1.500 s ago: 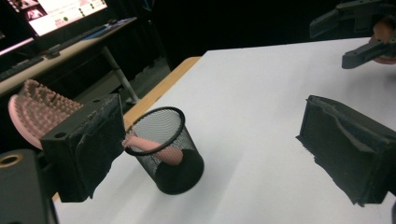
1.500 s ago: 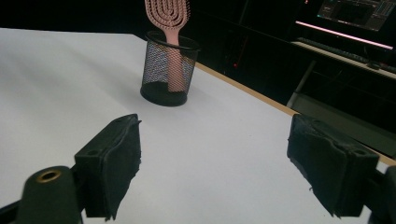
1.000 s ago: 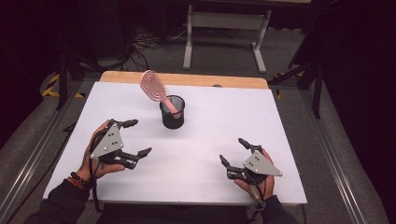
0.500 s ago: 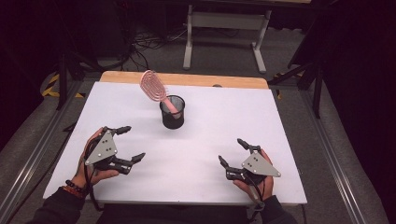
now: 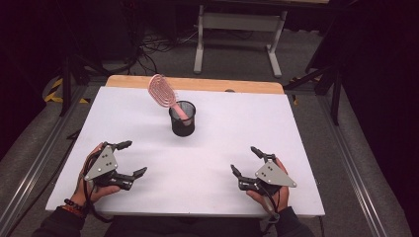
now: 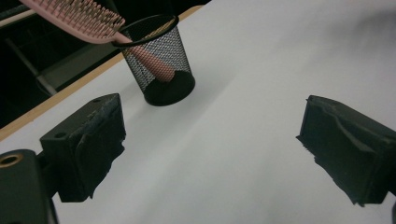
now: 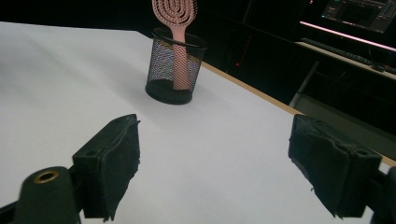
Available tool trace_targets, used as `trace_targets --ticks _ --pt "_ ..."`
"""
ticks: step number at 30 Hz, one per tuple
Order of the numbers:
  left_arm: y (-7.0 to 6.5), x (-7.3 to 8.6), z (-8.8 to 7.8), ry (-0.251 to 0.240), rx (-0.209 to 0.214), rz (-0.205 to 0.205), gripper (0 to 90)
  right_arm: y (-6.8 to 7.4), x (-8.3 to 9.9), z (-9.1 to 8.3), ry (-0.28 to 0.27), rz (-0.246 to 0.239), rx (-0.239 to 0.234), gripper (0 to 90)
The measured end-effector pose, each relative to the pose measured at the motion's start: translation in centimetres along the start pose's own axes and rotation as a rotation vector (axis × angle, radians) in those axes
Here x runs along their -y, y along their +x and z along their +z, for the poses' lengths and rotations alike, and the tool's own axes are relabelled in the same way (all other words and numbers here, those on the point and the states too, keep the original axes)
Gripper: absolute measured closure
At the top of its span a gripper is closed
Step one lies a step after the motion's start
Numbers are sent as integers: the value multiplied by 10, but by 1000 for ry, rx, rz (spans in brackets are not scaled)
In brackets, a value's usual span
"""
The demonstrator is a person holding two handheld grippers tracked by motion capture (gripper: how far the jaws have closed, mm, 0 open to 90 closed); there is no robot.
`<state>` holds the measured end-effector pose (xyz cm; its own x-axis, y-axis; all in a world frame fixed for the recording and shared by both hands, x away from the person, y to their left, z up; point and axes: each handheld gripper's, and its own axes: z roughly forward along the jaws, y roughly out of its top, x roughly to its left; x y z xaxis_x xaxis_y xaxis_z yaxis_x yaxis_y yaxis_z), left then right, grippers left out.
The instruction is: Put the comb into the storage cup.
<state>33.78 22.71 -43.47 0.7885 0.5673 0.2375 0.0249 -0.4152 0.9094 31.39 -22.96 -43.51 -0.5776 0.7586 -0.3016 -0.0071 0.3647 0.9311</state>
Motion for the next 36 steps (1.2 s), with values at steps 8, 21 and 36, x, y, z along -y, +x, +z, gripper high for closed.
trace_targets --ticks 8,21,36 --pt "-3 17 -4 3 -16 -52 75 0 0 1 7 9 -10 162" --pt "-3 29 -10 -15 -46 -97 77 0 1 5 40 8 -21 99" --pt "-7 28 -8 -10 -42 -67 79 4 -1 3 31 -10 6 106"
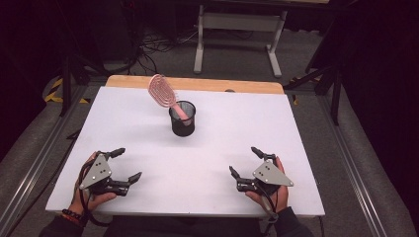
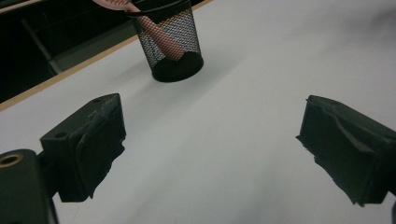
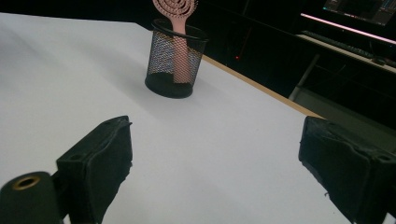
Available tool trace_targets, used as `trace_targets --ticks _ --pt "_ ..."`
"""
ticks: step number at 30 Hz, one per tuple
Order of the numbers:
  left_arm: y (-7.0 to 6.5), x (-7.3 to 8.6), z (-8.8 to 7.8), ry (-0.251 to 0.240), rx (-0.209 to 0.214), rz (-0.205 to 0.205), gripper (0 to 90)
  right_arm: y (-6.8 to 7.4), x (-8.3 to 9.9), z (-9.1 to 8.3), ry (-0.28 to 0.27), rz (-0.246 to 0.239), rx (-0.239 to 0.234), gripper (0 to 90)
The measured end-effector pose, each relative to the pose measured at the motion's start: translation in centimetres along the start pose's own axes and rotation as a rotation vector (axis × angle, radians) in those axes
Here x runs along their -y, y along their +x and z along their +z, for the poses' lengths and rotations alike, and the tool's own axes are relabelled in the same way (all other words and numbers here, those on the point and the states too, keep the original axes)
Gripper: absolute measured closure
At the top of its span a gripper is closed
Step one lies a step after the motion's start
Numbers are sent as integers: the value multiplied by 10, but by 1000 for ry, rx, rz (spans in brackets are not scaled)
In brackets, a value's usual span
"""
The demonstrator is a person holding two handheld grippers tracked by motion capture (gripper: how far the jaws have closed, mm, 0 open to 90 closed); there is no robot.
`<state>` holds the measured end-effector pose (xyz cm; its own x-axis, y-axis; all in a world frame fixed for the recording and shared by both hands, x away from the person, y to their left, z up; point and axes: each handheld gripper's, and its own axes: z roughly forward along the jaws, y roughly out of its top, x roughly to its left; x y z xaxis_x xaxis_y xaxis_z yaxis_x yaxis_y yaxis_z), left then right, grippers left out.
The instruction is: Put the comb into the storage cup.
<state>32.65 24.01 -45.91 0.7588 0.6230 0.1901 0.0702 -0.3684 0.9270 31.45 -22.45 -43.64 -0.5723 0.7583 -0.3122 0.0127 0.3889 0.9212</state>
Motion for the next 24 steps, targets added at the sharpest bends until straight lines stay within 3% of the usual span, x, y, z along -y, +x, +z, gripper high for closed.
trace_targets --ticks 24 --pt "0 3 8 35 24 0 74 -4 3 0 1 -4 7 105"
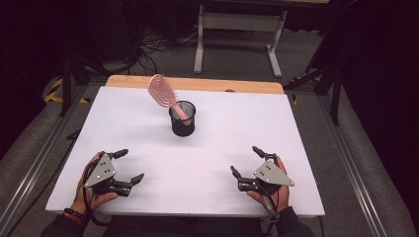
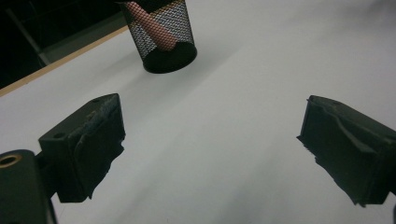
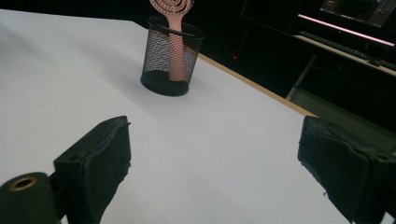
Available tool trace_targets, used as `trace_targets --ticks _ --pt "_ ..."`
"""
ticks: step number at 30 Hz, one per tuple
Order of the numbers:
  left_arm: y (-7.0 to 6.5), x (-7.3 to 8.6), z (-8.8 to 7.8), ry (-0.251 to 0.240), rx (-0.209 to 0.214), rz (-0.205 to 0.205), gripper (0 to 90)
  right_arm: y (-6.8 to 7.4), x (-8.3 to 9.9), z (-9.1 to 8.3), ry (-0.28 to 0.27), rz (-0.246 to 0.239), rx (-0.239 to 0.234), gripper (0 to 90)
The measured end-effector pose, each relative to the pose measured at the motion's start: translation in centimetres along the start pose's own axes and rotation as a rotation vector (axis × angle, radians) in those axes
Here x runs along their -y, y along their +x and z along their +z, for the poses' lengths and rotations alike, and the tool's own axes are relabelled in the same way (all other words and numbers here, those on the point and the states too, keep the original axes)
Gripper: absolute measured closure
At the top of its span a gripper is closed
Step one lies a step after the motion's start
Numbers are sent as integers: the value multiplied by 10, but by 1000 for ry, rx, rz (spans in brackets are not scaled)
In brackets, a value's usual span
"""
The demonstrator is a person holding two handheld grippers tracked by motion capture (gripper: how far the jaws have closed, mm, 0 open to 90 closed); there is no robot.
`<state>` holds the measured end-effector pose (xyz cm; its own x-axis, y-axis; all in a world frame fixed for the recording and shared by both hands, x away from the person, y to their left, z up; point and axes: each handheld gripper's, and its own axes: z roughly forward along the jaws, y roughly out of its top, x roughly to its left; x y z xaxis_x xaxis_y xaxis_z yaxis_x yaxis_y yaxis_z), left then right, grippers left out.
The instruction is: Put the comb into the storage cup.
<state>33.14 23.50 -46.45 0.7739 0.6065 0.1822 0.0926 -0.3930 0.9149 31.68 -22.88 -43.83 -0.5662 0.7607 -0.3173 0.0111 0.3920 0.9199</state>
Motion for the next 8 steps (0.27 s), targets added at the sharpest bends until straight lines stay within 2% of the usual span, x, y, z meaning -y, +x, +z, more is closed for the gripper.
trace_targets --ticks 8 --pt "2 -1 -1 -7 -7 -13 73 1 -1 0 -4 4 -2 105"
